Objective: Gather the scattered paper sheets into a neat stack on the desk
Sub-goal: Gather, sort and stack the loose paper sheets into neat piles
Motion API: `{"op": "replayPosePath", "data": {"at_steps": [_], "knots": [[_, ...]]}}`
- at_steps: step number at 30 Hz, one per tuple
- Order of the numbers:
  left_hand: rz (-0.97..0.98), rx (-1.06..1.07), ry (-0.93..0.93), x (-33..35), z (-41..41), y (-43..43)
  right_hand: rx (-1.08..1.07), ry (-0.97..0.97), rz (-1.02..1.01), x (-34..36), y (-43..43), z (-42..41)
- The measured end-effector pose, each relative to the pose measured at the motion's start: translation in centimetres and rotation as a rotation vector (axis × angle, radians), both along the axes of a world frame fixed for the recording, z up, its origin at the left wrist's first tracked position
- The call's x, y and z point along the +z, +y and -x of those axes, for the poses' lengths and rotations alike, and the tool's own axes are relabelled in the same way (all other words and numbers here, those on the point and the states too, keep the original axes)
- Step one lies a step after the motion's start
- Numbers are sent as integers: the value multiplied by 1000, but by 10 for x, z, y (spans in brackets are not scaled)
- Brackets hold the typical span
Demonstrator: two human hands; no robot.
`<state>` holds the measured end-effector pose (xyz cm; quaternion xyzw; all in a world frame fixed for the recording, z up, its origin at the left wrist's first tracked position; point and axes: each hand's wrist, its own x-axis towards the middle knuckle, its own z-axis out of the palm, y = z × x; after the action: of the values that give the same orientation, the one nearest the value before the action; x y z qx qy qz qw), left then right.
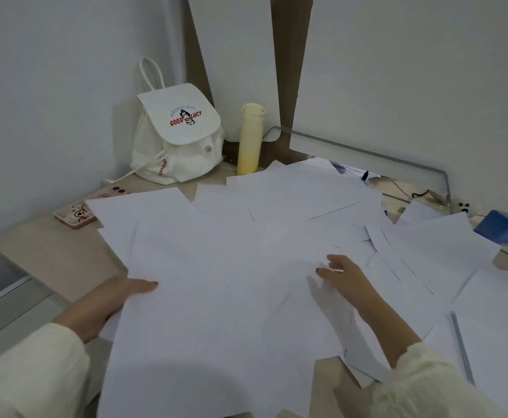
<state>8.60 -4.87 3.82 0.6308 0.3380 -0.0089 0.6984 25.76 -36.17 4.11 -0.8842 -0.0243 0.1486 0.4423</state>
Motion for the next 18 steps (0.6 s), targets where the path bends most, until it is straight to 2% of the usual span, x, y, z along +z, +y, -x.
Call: {"op": "replayPosePath", "data": {"at_steps": [3, 6, 12, 18], "knots": [[-96, 62, 25, -1, -3, 6, -11, -28, 209, -3, 2, -28], [-142, 44, 7, 4, -5, -2, -89, 53, 263, -6, 7, -40], [-12, -63, 4, -6, -6, -21, -131, 166, 77, -1, 11, -31], [15, -55, -22, -12, -11, -30, 40, 331, -49, -4, 15, -2]]}}
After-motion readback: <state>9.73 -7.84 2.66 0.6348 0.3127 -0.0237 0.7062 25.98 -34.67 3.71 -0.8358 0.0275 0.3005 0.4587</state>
